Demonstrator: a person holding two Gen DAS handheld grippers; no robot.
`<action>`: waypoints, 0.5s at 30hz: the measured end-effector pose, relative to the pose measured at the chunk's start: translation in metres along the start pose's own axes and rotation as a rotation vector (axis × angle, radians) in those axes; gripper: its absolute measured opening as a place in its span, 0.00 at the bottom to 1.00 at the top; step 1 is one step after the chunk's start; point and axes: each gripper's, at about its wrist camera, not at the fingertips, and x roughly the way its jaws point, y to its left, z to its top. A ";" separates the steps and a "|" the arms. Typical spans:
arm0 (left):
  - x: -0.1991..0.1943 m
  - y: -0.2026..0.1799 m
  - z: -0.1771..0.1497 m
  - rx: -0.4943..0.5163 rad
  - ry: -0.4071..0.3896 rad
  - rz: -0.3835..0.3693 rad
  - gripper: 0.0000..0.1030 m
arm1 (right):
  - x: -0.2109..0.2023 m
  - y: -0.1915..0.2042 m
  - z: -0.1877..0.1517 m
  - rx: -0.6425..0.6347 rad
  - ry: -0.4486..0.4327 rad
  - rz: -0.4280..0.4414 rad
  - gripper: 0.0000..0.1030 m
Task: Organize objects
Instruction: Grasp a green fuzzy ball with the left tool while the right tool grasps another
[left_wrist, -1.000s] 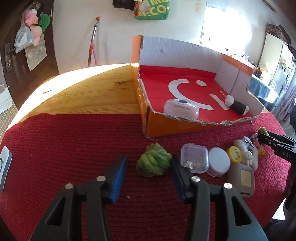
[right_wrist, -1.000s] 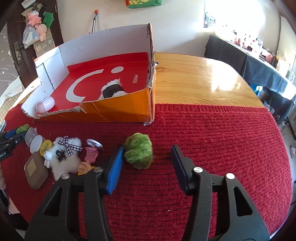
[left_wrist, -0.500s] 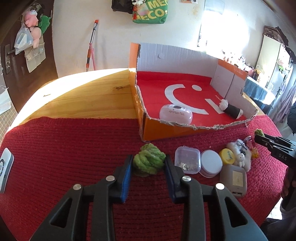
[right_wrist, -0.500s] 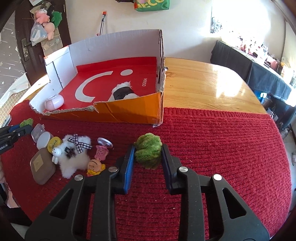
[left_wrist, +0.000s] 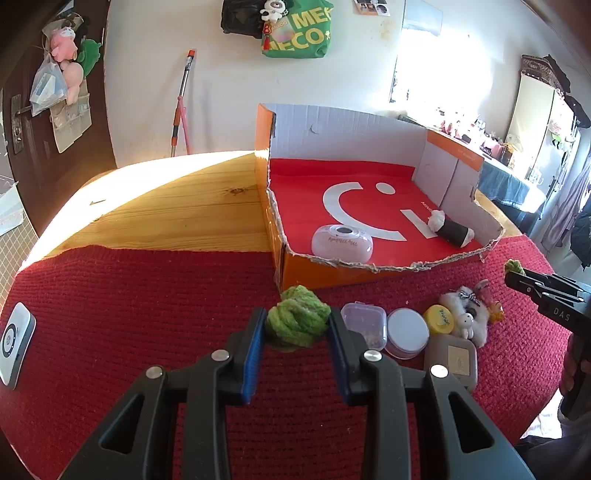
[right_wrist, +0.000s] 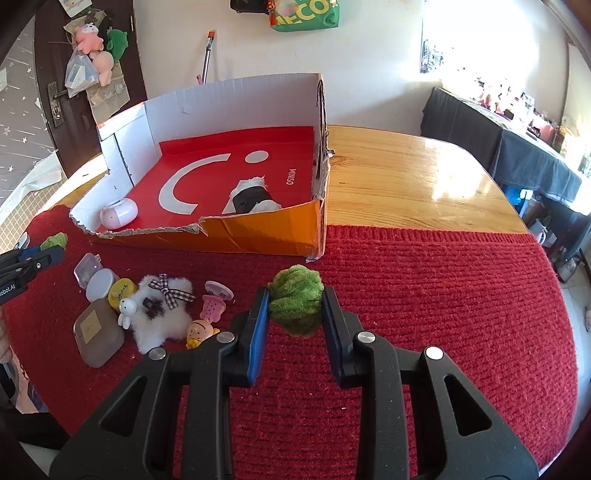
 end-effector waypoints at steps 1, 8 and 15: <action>-0.001 0.000 0.000 0.000 -0.003 -0.001 0.33 | -0.001 0.000 0.000 0.001 -0.002 0.001 0.26; -0.015 -0.005 0.009 0.016 -0.035 -0.024 0.33 | -0.014 0.004 0.007 -0.004 -0.034 0.019 0.26; -0.018 -0.020 0.027 0.073 -0.043 -0.075 0.33 | -0.026 0.014 0.024 -0.034 -0.064 0.089 0.26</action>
